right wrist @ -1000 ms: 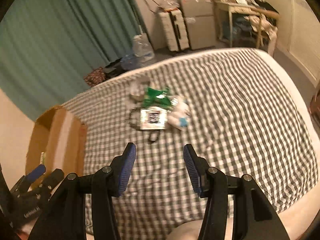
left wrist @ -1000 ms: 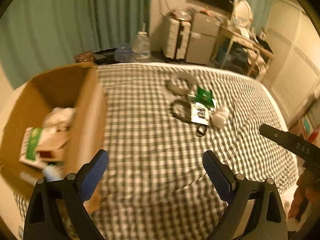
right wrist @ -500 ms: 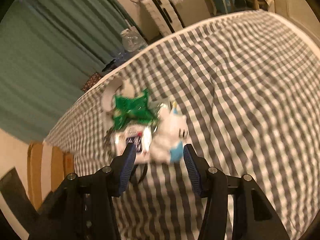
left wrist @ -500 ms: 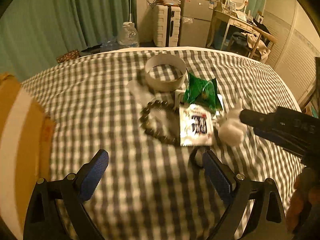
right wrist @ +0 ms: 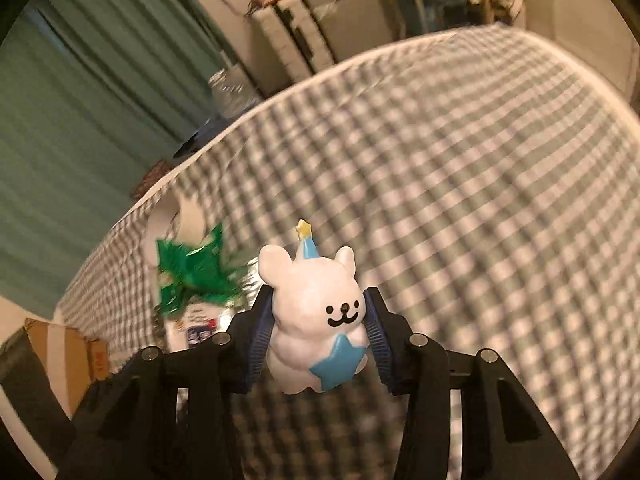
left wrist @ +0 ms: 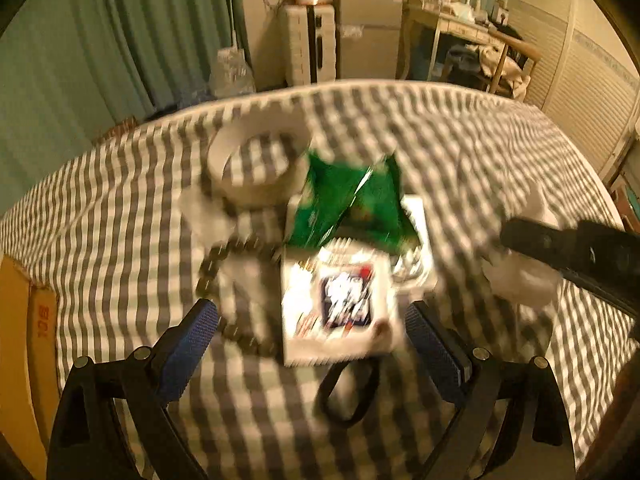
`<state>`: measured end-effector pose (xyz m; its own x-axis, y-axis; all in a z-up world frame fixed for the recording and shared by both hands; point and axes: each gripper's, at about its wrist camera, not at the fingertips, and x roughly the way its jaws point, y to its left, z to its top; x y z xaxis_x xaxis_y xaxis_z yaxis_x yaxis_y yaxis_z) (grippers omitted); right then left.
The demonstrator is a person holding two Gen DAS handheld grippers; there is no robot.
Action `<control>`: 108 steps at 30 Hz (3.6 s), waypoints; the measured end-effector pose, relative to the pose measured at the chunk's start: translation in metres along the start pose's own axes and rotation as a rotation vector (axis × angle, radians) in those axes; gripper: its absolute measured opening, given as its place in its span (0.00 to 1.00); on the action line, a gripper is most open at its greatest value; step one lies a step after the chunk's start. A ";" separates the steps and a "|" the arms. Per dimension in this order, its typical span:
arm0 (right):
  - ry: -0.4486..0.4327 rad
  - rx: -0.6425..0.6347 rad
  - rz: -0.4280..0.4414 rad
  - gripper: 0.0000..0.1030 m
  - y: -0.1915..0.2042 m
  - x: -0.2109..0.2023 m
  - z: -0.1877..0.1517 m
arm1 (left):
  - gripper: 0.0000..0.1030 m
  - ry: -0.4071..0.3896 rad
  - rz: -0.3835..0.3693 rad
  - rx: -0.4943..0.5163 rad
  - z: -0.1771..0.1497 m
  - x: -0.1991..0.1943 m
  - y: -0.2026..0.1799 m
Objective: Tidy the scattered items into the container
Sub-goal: 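Grasp the white snack packet with the left gripper while the right grasps the bear figurine, then carry the snack packet and bear figurine into the box and release them, then grasp the bead bracelet with the left gripper while the right grasps the green packet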
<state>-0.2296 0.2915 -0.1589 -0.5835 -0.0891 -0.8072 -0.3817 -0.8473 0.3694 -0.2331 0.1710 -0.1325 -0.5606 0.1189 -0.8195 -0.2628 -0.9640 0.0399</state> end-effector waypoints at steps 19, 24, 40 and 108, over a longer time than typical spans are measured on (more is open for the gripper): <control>0.019 -0.001 0.038 0.43 -0.021 -0.026 -0.027 | 0.41 0.042 -0.087 0.027 -0.004 -0.035 0.018; 0.017 -0.024 0.057 0.43 -0.019 -0.051 -0.043 | 0.41 0.019 -0.122 -0.054 -0.009 -0.077 0.050; -0.036 -0.328 0.148 0.43 0.101 -0.187 -0.111 | 0.41 -0.081 -0.069 -0.149 -0.022 -0.239 0.145; -0.212 -0.206 0.081 0.60 0.039 -0.249 -0.097 | 1.00 -0.183 0.035 -0.197 -0.064 -0.252 0.098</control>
<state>-0.0295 0.2295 0.0120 -0.7507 -0.0674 -0.6572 -0.1873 -0.9322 0.3096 -0.0678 0.0313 0.0413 -0.7041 0.1086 -0.7018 -0.0928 -0.9938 -0.0607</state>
